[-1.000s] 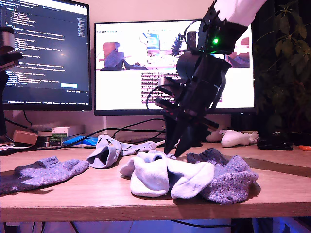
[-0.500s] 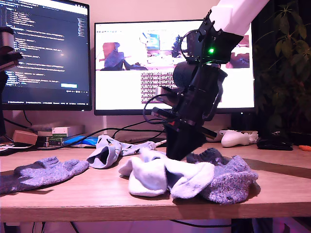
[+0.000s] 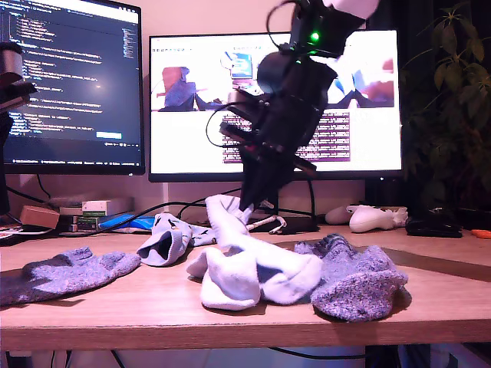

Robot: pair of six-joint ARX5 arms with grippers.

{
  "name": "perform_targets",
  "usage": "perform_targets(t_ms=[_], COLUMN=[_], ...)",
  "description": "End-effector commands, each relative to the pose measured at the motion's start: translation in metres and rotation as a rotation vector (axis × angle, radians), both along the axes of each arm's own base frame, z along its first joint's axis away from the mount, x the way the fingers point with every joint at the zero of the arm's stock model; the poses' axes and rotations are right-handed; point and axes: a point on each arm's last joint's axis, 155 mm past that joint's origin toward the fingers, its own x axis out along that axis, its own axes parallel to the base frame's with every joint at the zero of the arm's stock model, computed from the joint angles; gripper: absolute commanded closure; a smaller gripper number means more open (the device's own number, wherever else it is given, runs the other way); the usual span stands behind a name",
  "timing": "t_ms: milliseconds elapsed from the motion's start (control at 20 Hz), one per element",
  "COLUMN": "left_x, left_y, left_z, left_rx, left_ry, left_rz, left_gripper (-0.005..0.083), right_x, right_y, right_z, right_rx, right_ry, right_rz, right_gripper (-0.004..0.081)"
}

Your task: Pair up the socks based on colour and pattern, by placing them on top of one another

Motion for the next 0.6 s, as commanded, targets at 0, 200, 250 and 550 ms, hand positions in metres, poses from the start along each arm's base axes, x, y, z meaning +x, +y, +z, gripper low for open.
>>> perform_targets(t_ms=[0,200,250,550], left_x=[-0.003,-0.003,-0.003,-0.004], left_y=[0.001,0.001,0.001,-0.001], left_z=[-0.003,-0.003,-0.003,-0.003], left_rx=[-0.003,-0.004,-0.004,-0.013], left_ry=[0.005,0.005,0.005,0.01], left_rz=[0.003,0.003,0.003,0.0], left_gripper=[0.0798,0.0797,0.0797,0.0797], right_x=[0.004,0.006,0.008,0.007], right_y=[-0.007,-0.017,-0.017,-0.02], right_z=[-0.015,-0.022,-0.022,-0.023], right_rx=[-0.06,-0.109,-0.114,-0.13], right_ry=[-0.01,-0.015,-0.026,-0.022], right_rz=[-0.011,-0.013,-0.018,-0.02], right_gripper=[0.0783,0.0782,0.0764,0.0503])
